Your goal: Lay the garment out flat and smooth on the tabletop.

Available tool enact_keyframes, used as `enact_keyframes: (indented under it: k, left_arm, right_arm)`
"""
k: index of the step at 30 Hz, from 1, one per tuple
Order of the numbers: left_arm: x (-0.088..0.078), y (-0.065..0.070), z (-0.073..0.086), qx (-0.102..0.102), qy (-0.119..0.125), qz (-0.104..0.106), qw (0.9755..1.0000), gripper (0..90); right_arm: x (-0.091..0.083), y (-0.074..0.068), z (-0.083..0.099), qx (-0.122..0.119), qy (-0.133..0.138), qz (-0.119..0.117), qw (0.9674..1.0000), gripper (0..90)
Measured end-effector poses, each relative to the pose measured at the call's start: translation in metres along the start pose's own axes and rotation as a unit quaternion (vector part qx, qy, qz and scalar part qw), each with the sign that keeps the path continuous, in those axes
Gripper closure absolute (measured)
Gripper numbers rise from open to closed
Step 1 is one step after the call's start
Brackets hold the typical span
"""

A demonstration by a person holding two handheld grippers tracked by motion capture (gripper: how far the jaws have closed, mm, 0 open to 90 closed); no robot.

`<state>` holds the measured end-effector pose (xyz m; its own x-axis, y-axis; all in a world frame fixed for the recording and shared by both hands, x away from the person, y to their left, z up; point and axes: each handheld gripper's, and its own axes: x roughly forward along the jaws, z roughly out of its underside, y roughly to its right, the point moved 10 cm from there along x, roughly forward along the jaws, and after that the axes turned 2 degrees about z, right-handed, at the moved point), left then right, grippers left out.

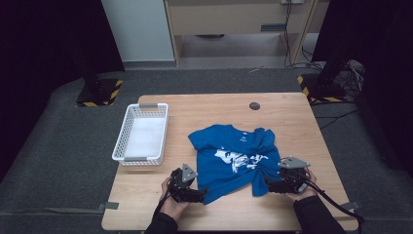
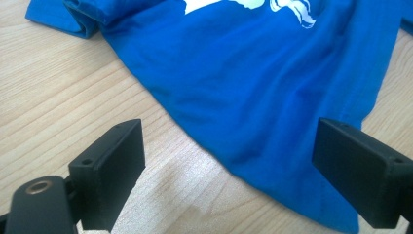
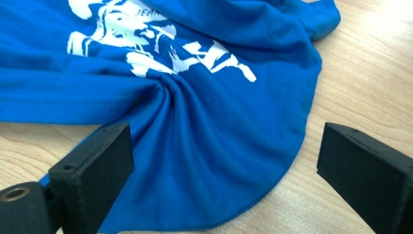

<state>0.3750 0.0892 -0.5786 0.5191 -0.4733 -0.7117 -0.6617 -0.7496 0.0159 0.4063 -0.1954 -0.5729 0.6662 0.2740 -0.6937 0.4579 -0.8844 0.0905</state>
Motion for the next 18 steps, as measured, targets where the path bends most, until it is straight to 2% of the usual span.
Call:
enact_keyframes:
  k: [2,4,7,10,18]
  left_arm:
    - [0.001,-0.001,0.001,0.0,-0.003,-0.001,1.0,11.9]
    - [0.001,-0.002,0.003,0.001,-0.007,-0.003,1.0,11.8]
    - [0.001,-0.003,0.004,0.001,-0.009,-0.004,1.0,11.7]
    - [0.003,-0.002,0.005,0.003,-0.014,-0.003,0.9999,11.5]
    - [0.006,0.001,0.008,0.013,-0.027,0.0,0.9996,10.9]
  right_arm:
    - [0.002,0.0,0.002,-0.001,-0.004,0.001,1.0,6.7]
    - [0.004,0.002,0.005,0.012,-0.009,-0.004,0.9999,6.9]
    - [0.005,0.011,0.009,0.028,-0.015,0.001,0.9995,6.9]
    - [0.006,0.015,0.01,0.032,-0.014,0.003,0.9994,7.2]
    - [0.013,0.011,0.019,0.019,-0.038,0.005,0.9991,6.3]
